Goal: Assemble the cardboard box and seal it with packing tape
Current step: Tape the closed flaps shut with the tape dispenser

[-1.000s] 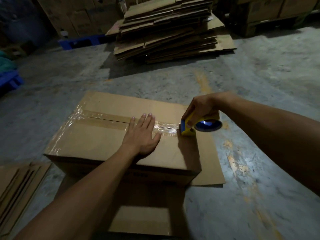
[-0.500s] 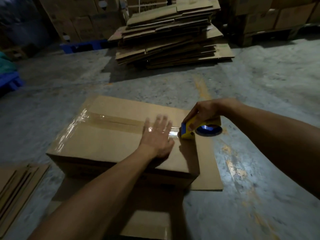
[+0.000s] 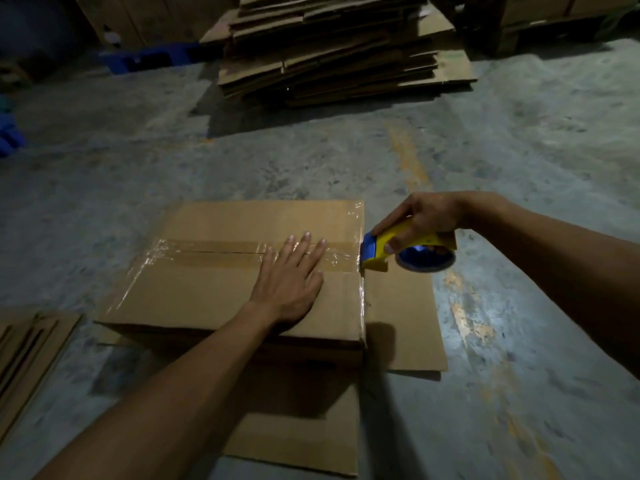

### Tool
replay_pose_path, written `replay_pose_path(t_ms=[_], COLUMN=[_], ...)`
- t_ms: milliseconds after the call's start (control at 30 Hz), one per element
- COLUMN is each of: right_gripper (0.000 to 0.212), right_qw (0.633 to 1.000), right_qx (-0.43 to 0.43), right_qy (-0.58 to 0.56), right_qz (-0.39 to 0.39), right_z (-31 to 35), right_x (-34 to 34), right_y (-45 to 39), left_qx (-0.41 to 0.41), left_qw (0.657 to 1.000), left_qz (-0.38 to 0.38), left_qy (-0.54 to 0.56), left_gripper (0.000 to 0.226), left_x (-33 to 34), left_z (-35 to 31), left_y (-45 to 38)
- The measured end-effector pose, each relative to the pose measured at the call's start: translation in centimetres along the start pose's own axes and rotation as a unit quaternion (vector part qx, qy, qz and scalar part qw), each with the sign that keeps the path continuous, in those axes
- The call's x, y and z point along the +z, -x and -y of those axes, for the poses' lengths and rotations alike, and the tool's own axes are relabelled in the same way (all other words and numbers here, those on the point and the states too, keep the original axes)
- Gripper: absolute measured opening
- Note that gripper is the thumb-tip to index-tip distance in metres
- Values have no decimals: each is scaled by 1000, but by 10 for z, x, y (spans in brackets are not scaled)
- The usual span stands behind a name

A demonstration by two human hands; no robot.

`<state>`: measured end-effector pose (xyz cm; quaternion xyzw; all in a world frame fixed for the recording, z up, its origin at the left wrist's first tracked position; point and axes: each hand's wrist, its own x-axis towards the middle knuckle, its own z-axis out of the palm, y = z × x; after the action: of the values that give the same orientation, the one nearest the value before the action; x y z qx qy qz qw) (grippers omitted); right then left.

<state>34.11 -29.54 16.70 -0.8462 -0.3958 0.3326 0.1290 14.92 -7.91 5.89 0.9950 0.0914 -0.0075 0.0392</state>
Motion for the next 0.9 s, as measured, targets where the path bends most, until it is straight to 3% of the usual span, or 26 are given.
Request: replay_pose_path(t_ms=[267, 400, 467, 533, 600, 667, 800, 900], right_gripper=[40, 49, 38, 27, 39, 48, 49, 48], right_qw=[1000, 998, 992, 970, 960, 965, 977, 978], right_qx=[19, 39, 65, 121, 164, 182, 191, 189], right_qy=[-16, 56, 110, 206, 206, 173, 98, 70], right_qz=[2, 10, 3, 47, 96, 78, -7, -52], right_z=[0, 19, 27, 22, -1, -20, -27, -28], right_x=[-1, -5, 6, 26, 52, 74, 90, 83], right_y=[11, 10, 5, 10, 16, 23, 18, 9], left_qx=[5, 6, 4, -6, -1, 53, 246, 244], left_qw=[1000, 1000, 1000, 999, 999, 998, 969, 969], left_qz=[-5, -1, 2, 28, 34, 3, -4, -38], left_qy=[13, 20, 20, 27, 11, -16, 0, 34], left_gripper=[56, 56, 56, 56, 57, 58, 50, 41], left_x=[1, 3, 2, -2, -6, -12, -12, -10], left_z=[1, 3, 2, -1, -5, -12, -41, -45], left_y=[0, 1, 0, -3, -5, -9, -26, -28])
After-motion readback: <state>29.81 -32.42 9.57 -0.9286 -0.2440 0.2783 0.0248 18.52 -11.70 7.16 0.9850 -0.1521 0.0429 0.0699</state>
